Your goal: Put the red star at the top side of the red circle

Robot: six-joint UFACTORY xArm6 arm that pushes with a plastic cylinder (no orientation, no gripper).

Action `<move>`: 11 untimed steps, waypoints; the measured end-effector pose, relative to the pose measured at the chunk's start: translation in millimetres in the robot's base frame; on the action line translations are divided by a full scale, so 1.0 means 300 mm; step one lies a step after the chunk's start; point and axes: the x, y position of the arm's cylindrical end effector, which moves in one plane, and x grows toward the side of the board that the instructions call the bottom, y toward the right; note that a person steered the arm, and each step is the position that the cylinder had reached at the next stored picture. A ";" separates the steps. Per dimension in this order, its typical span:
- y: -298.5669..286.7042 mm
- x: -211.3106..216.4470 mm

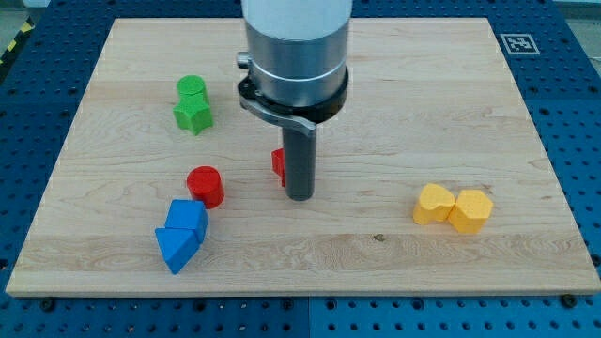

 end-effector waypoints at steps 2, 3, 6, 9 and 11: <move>0.122 -0.082; 0.088 -0.099; -0.126 -0.110; -0.294 -0.167; -0.165 -0.157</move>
